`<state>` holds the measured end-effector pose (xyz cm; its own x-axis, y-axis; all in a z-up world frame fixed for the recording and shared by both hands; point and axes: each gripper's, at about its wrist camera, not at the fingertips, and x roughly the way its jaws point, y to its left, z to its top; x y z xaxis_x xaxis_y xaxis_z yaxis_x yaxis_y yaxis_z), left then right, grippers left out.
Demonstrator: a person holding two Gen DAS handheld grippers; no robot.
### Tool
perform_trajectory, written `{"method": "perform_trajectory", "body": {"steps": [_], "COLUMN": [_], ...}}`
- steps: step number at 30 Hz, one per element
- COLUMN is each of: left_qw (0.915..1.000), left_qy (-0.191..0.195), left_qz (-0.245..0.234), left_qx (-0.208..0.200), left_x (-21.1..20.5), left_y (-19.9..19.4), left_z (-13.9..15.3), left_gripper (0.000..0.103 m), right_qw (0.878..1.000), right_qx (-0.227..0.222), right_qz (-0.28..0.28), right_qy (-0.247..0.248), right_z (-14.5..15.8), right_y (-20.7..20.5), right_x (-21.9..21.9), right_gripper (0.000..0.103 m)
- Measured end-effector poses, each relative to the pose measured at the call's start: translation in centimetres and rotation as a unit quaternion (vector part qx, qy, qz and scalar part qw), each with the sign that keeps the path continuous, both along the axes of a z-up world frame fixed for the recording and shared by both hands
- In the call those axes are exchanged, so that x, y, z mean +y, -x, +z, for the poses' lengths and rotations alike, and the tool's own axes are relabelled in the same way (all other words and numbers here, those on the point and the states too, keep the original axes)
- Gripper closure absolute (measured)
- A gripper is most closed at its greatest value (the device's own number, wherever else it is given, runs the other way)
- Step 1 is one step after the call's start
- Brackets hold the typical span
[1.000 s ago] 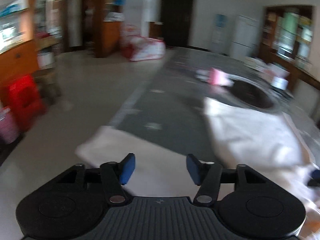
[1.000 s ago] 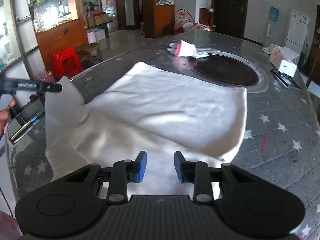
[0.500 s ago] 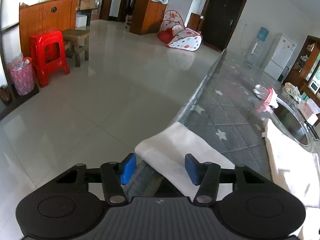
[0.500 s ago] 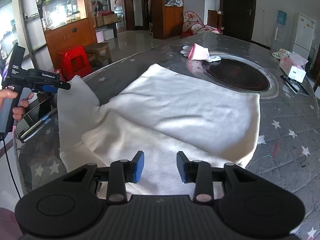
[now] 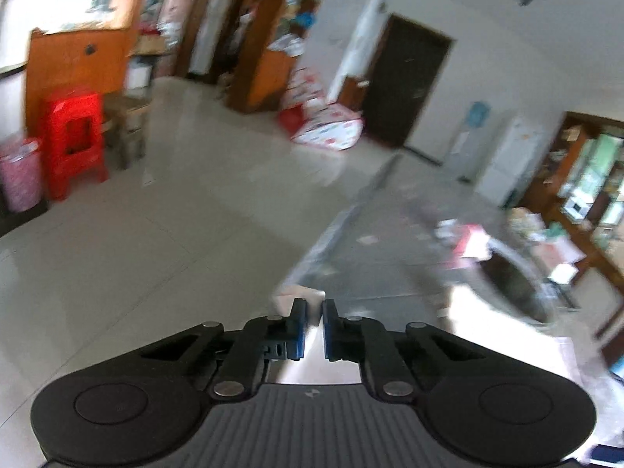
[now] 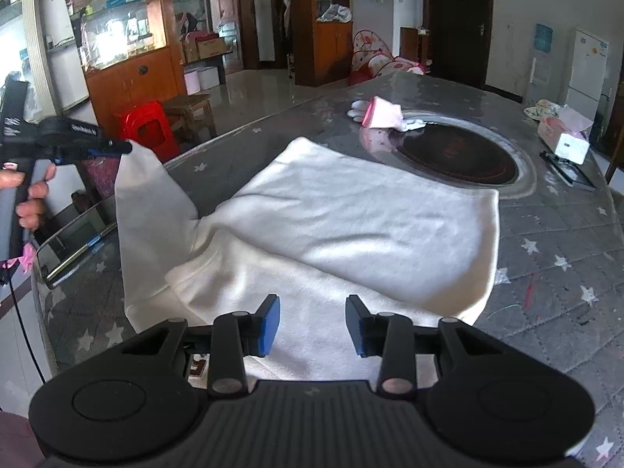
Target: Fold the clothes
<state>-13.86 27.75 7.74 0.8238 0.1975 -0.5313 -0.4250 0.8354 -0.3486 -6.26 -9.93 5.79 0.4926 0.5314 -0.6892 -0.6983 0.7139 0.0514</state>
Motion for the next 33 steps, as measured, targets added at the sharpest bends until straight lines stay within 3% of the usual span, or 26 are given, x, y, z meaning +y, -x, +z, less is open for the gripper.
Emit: {"method": "perform_trajectory", "body": {"steps": [5,10,15,17,21,24,25,33], "left_qw": [0.9952,0.9821,0.9732,0.9737,0.9735,0.9730,0.9725,0.9686], "left_qy": [0.014,0.019,-0.030,-0.054,-0.138,-0.172,-0.182,-0.210], "left_qz": [-0.088,-0.175,-0.222,-0.219,-0.182,-0.149,-0.137,-0.097], "left_qx": [-0.041,-0.066,-0.051,-0.034,0.007,0.038,0.047,0.091], "left_x": [-5.2,-11.0,-15.4,-15.9,-15.5,-13.7,-13.1,-9.8], "left_y": [-0.7,-1.8,-2.8,-2.7,-1.9,-1.2,-1.2,-2.9], "left_z": [3.2,5.4,5.4,4.4,2.0,0.4,-0.2,-3.7], "left_gripper": [0.096,0.096,0.095,0.093,0.084,0.066,0.060,0.055], "right_qw": [1.000,0.999,0.998,0.998,0.998,0.999,0.999,0.999], "right_qx": [-0.009,-0.016,-0.018,-0.019,-0.015,-0.011,-0.009,0.004], "right_qz": [-0.017,-0.035,-0.049,-0.049,-0.045,-0.041,-0.039,-0.025], "right_qy": [-0.010,-0.017,-0.026,-0.030,-0.030,-0.030,-0.030,-0.026], "right_z": [0.7,1.3,1.6,1.6,1.3,1.0,0.9,0.0], "right_y": [0.2,0.4,0.8,1.0,1.0,0.9,0.8,0.6], "right_x": [-1.6,-3.3,-4.8,-5.2,-5.2,-4.8,-4.6,-2.9], "right_gripper": [0.066,0.066,0.066,0.062,0.061,0.061,0.061,0.061]}}
